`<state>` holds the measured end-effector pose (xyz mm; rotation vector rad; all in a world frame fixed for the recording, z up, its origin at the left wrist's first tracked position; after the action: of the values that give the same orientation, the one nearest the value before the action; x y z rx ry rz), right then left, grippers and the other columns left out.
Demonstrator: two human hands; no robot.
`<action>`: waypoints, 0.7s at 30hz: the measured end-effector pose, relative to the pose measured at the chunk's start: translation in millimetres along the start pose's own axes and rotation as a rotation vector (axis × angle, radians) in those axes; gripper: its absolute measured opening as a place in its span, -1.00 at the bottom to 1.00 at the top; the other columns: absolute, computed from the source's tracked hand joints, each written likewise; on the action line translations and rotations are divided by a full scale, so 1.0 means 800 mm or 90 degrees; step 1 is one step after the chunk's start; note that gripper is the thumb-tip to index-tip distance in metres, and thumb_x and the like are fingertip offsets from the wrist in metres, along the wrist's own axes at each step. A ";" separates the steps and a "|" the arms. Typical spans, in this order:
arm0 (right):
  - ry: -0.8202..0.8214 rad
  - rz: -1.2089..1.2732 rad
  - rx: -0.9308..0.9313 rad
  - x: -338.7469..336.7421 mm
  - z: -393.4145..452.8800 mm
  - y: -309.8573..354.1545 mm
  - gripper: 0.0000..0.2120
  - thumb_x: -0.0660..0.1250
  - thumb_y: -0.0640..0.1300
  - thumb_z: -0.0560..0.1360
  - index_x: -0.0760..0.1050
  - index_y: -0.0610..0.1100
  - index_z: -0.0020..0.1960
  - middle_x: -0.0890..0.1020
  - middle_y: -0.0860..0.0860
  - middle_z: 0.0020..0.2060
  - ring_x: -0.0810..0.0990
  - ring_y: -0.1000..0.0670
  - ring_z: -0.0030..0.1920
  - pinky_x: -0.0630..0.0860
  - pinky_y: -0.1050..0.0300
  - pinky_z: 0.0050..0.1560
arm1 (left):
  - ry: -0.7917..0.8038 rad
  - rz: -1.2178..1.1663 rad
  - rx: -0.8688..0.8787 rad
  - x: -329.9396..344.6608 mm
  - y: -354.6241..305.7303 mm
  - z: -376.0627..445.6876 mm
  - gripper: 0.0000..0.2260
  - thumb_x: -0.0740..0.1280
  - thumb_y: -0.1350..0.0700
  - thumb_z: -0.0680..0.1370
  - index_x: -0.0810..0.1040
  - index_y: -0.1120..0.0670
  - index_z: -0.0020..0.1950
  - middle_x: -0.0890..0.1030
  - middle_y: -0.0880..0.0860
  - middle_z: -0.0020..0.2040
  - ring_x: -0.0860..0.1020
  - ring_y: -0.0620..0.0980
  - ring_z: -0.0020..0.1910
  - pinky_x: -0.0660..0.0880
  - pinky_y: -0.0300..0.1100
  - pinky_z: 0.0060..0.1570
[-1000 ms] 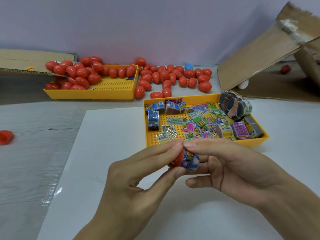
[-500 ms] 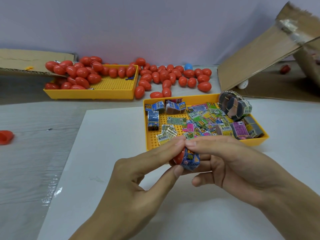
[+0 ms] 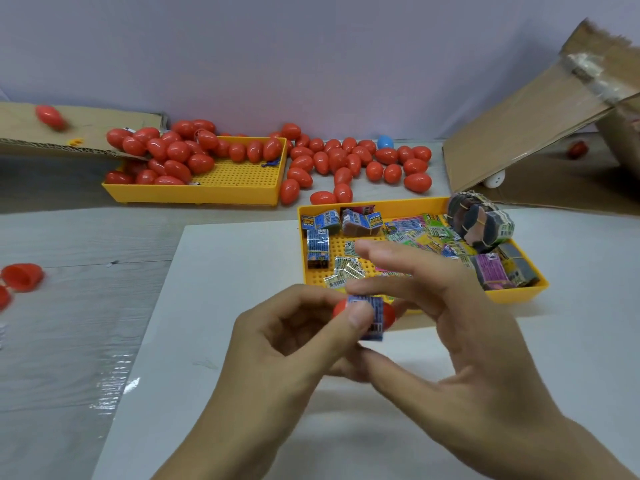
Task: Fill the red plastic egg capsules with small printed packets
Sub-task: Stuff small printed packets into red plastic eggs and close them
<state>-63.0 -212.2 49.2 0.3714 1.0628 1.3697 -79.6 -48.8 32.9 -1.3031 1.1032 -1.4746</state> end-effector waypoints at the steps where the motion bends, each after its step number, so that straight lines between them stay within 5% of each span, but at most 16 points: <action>1: 0.040 0.028 0.037 -0.003 0.006 -0.002 -0.59 0.43 -0.16 0.41 0.47 0.07 0.22 0.51 0.24 0.32 0.55 0.12 0.27 0.53 0.23 0.07 | 0.003 -0.010 0.006 -0.002 0.001 0.001 -0.75 0.52 0.01 0.31 0.72 0.08 -0.07 0.71 0.15 -0.17 0.69 0.03 -0.22 0.60 -0.19 -0.27; 3: 0.071 0.131 0.157 -0.008 0.014 -0.003 -0.74 0.37 -0.08 0.41 0.53 0.12 0.08 0.51 0.42 0.23 0.52 0.25 0.23 0.52 0.33 0.00 | 0.004 -0.009 0.040 -0.006 0.001 0.003 -0.72 0.54 0.07 0.30 0.72 0.03 0.00 0.73 0.13 -0.08 0.70 0.04 -0.12 0.61 -0.21 -0.14; 7: -0.063 0.157 0.287 -0.009 0.007 0.004 -0.66 0.44 0.16 0.27 0.63 0.08 0.01 0.72 0.06 -0.11 0.70 0.09 -0.23 0.57 0.27 -0.32 | 0.014 0.030 0.137 -0.006 -0.001 0.003 -0.69 0.54 0.18 0.32 0.70 0.00 0.04 0.72 0.08 -0.01 0.68 0.01 0.02 0.59 -0.27 -0.04; 10: -0.033 0.215 0.302 -0.006 0.007 0.008 -0.79 0.46 0.06 0.35 0.70 -0.04 -0.12 0.71 -0.09 -0.33 0.68 -0.03 -0.36 0.53 0.22 -0.42 | 0.018 0.081 0.208 -0.006 -0.002 0.001 -0.67 0.51 0.21 0.37 0.67 -0.01 0.10 0.69 0.07 0.07 0.65 0.08 0.11 0.59 -0.21 0.05; 13: -0.063 0.226 0.244 -0.006 0.005 0.010 -0.79 0.53 -0.09 0.32 0.70 -0.05 -0.05 0.73 -0.08 -0.26 0.69 -0.02 -0.33 0.57 0.20 -0.37 | 0.020 0.068 0.214 -0.006 -0.006 0.002 -0.63 0.50 0.23 0.38 0.62 0.00 0.17 0.67 0.08 0.13 0.63 0.11 0.16 0.57 -0.18 0.11; 21: -0.090 0.052 0.064 -0.009 0.005 0.013 -0.71 0.52 -0.04 0.37 0.67 0.03 0.09 0.73 0.08 -0.08 0.71 0.00 -0.11 0.63 0.21 -0.20 | 0.009 0.053 0.227 -0.007 -0.006 0.003 -0.62 0.54 0.30 0.34 0.66 0.00 0.09 0.71 0.07 0.06 0.67 0.08 0.09 0.60 -0.20 0.06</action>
<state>-65.6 -214.9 62.1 0.5835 1.0102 1.3437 -77.2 -42.6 36.2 -0.9879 0.8440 -1.5365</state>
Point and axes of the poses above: each hand's wrist, its own z-axis towards the middle knuckle, its own x-axis out of the palm, y = z × x, the point moved 1 cm from there along z, towards the middle knuckle
